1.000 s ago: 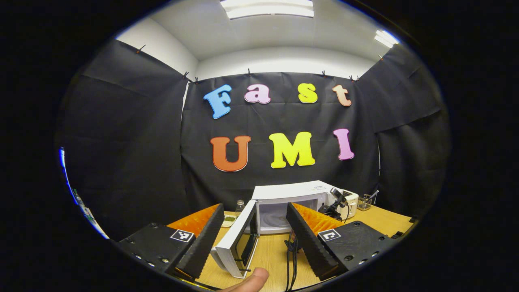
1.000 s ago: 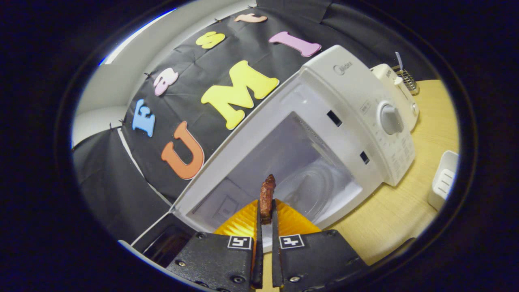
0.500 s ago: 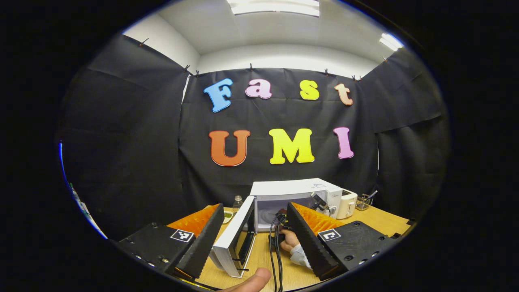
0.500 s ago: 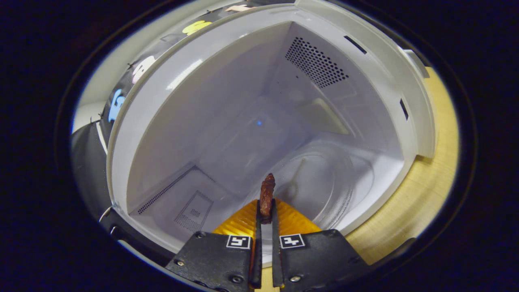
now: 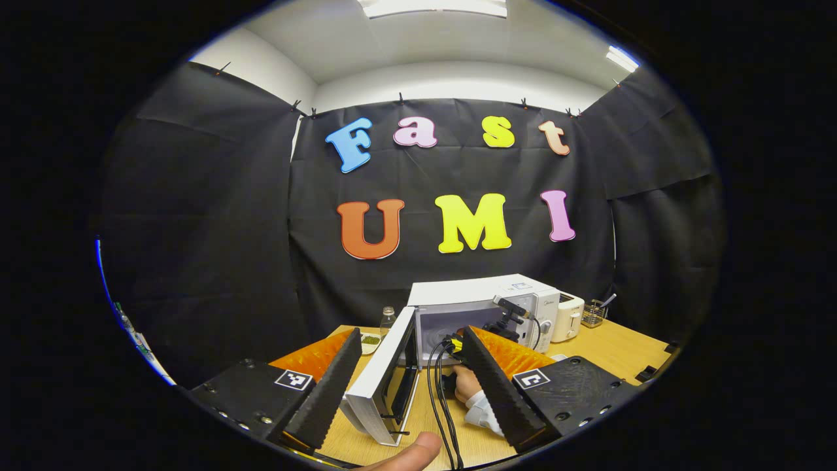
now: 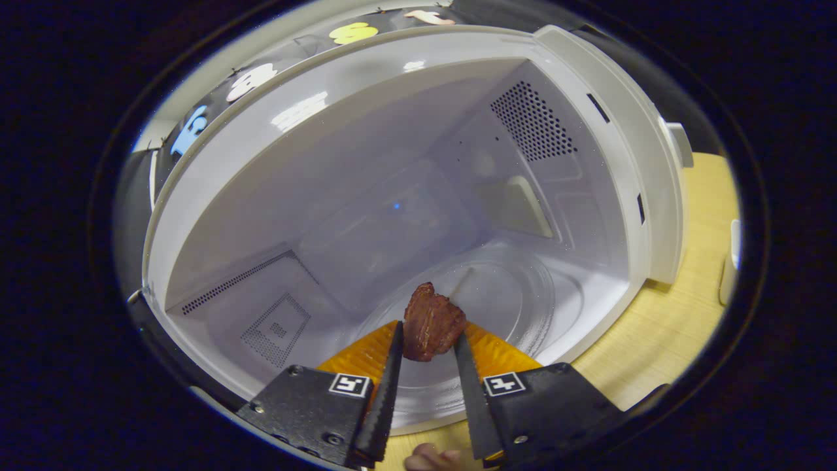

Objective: Open the microwave oven with the left hand, put the food in, and close the microwave oven.

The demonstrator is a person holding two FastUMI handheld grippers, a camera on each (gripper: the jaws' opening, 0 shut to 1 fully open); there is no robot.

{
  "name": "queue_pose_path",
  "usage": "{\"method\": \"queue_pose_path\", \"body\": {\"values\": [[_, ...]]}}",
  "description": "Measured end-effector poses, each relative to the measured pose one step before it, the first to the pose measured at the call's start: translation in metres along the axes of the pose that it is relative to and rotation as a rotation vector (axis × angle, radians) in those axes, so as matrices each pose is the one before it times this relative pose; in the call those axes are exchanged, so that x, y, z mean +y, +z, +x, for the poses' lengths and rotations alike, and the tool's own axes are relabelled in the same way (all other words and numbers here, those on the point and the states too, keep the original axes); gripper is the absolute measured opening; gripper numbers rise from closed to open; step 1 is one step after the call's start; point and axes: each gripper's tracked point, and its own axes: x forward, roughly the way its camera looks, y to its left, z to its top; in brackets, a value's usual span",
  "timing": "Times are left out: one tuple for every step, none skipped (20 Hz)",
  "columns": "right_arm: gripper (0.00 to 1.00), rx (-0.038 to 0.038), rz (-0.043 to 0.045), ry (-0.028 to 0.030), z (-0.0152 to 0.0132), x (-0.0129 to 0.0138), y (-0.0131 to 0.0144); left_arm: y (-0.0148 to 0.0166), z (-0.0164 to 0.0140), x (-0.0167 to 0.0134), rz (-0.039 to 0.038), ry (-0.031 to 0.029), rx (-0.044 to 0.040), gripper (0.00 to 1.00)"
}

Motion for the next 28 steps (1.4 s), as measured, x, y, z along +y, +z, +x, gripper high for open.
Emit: {"method": "queue_pose_path", "body": {"values": [[0.61,-0.01524,-0.01852,-0.00281,-0.00319,0.00175,0.00579,-0.00180,0.00160,0.00162,-0.00144,0.00091,0.00125,0.95],[0.72,-0.01389,-0.03146,-0.01895,-0.00051,-0.00291,0.00441,-0.00425,0.00141,0.00253,-0.00317,0.00630,0.01057,0.95],[0.98,-0.00770,-0.02585,-0.01030,-0.00140,-0.00255,0.00402,-0.00202,0.00022,0.00095,-0.00547,0.00496,0.00624,0.95],[0.99,0.00533,-0.00957,0.01519,-0.00482,0.00116,0.00186,-0.00071,-0.00027,0.00052,-0.00641,-0.00003,0.00260,0.95],[0.99,0.01588,-0.00633,0.02133,-0.00194,0.00229,-0.00182,0.00079,-0.00007,0.00029,-0.00690,-0.00359,-0.00440,0.95],[0.99,0.00938,-0.02299,0.00397,-0.00358,-0.00054,0.00062,0.00168,0.00103,0.00118,-0.00616,-0.00203,-0.01198,0.95],[0.99,0.01544,-0.03669,0.00061,-0.00670,-0.00250,-0.00062,-0.00179,0.00139,0.00177,0.00293,-0.00511,-0.00018,0.95],[0.99,-0.00378,-0.03749,0.00571,-0.00855,-0.00065,0.00544,-0.00398,0.00131,0.00340,0.01318,0.00001,0.00464,0.95],[0.99,-0.00148,-0.04110,0.01617,-0.01057,0.00250,0.00585,-0.00339,0.00098,0.00699,0.01793,0.01255,0.00208,0.95],[0.99,-0.00319,-0.04760,0.01679,-0.01046,0.00159,0.00628,-0.00253,-0.00030,0.00591,0.01505,0.01630,0.00737,0.95],[0.99,0.00132,-0.05048,0.01662,-0.01160,0.00033,0.00384,-0.00457,-0.00049,0.00393,0.00804,0.01106,0.01063,0.95],[0.99,0.00094,-0.03440,0.01661,-0.01255,-0.00095,0.00531,-0.00192,0.00020,0.00338,-0.00216,0.00773,0.00412,0.95],[0.99,0.00449,-0.02607,0.02114,-0.01433,-0.00026,0.00339,-0.00082,-0.00102,0.00302,-0.00874,0.00417,0.00304,0.95],[1.00,0.01643,-0.02454,0.01944,-0.01478,-0.00116,0.00190,-0.00037,-0.00168,0.00301,-0.00966,0.00355,0.00095,0.95],[0.99,0.00875,-0.00484,0.01355,-0.01729,-0.00399,0.00140,-0.00047,-0.00177,0.00352,-0.01046,0.00143,0.00095,0.95],[0.99,-0.00408,0.00324,0.02585,-0.01734,-0.00037,0.00557,-0.00011,-0.00135,0.00198,-0.00916,-0.00106,0.00319,0.95],[0.99,-0.00807,0.00341,0.01724,-0.01975,-0.00206,0.00710,-0.00134,-0.00184,0.00266,-0.00736,-0.00073,0.00121,0.95],[0.99,-0.00935,-0.00507,0.01834,-0.02048,-0.00257,0.00709,-0.00145,-0.00255,0.00353,-0.00686,0.00011,-0.00289,0.95],[1.00,-0.01183,-0.00895,-0.00280,-0.02177,-0.00640,0.00836,-0.00192,-0.00232,0.00469,-0.00660,0.00337,-0.00469,0.95],[0.99,-0.01536,-0.01521,-0.01255,-0.02019,-0.00940,0.00905,-0.00302,-0.00232,0.00414,-0.00745,-0.00161,-0.00125,0.95],[0.99,-0.00950,-0.03070,-0.00951,-0.02085,-0.00864,0.00708,-0.00306,-0.00195,0.00236,-0.00845,-0.00795,-0.00422,0.95],[0.99,-0.02220,-0.03013,-0.01663,-0.02042,-0.00979,0.01044,-0.00311,-0.00286,0.00217,-0.00513,-0.01231,-0.00509,0.95],[0.99,-0.03380,-0.03066,0.00046,-0.02135,-0.00785,0.01399,-0.00749,-0.00096,0.00203,-0.00231,-0.00993,0.00970,0.95],[0.99,-0.03265,-0.01996,0.00442,-0.01968,-0.00677,0.01440,-0.00652,-0.00151,0.00535,0.00254,0.00088,0.01157,0.95],[0.99,-0.02870,-0.00980,0.00487,-0.02074,-0.00697,0.01236,-0.00396,0.00077,0.00632,0.00262,0.01007,0.00908,0.95],[0.99,-0.02315,-0.00190,0.00648,-0.01919,-0.00737,0.01249,-0.00173,-0.00113,0.00744,0.00472,0.01628,-0.00101,0.95],[0.99,-0.02040,0.00240,-0.00285,-0.01846,-0.00987,0.01164,-0.00132,-0.00045,0.00732,0.00242,0.02021,-0.00361,0.95],[0.99,-0.01606,0.00310,-0.01553,-0.01806,-0.01322,0.01049,-0.00263,-0.00036,0.00552,-0.00015,0.01305,-0.00430,0.95]]}}
